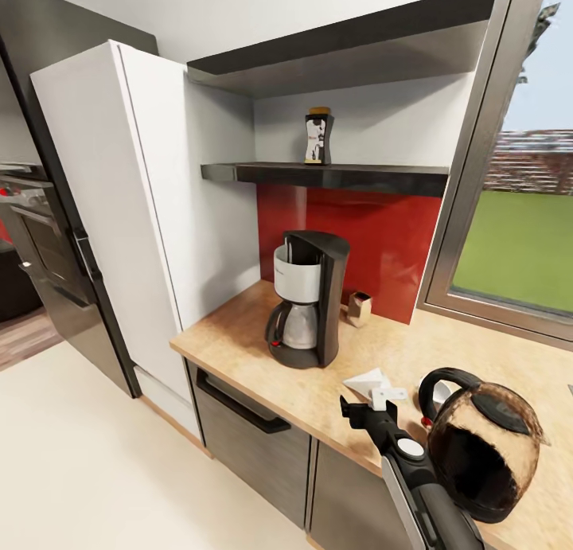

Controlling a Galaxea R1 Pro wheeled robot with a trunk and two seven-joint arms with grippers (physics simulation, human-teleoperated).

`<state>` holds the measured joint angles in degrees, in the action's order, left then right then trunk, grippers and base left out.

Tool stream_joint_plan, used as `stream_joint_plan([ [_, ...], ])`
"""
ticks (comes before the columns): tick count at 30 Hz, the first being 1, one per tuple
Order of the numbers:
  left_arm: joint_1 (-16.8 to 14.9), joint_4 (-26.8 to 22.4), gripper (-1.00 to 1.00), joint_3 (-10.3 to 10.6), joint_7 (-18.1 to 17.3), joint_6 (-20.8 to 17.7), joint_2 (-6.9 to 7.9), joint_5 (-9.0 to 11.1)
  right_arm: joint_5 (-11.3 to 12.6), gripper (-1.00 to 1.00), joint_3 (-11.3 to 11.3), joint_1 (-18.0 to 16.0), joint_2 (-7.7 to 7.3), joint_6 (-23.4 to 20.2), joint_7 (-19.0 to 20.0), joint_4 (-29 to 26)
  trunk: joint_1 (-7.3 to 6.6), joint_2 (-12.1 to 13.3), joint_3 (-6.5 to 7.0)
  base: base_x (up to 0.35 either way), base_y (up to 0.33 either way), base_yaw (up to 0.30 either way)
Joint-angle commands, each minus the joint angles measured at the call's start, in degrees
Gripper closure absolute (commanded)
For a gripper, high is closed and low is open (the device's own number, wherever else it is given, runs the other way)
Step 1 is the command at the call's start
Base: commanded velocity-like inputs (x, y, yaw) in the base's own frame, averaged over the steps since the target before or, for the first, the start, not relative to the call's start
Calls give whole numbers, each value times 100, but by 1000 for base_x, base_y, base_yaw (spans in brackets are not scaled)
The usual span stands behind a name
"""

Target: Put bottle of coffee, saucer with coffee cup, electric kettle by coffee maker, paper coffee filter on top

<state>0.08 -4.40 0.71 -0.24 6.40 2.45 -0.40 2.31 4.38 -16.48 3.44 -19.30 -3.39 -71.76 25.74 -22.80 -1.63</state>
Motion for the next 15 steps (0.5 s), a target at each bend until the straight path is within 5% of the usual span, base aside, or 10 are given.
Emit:
stream_joint_plan([
  [1,1,-8,-100,7,-3,10,1,-4,24,-100,10,-4,-1,-30,-34,-4,4,-12,-12,16,-3,0],
  [15,1,-8,-100,5,6,10,-2,-4,24,-100,10,-4,-1,-30,-33,21,4,-12,-12,47,-25,0],
])
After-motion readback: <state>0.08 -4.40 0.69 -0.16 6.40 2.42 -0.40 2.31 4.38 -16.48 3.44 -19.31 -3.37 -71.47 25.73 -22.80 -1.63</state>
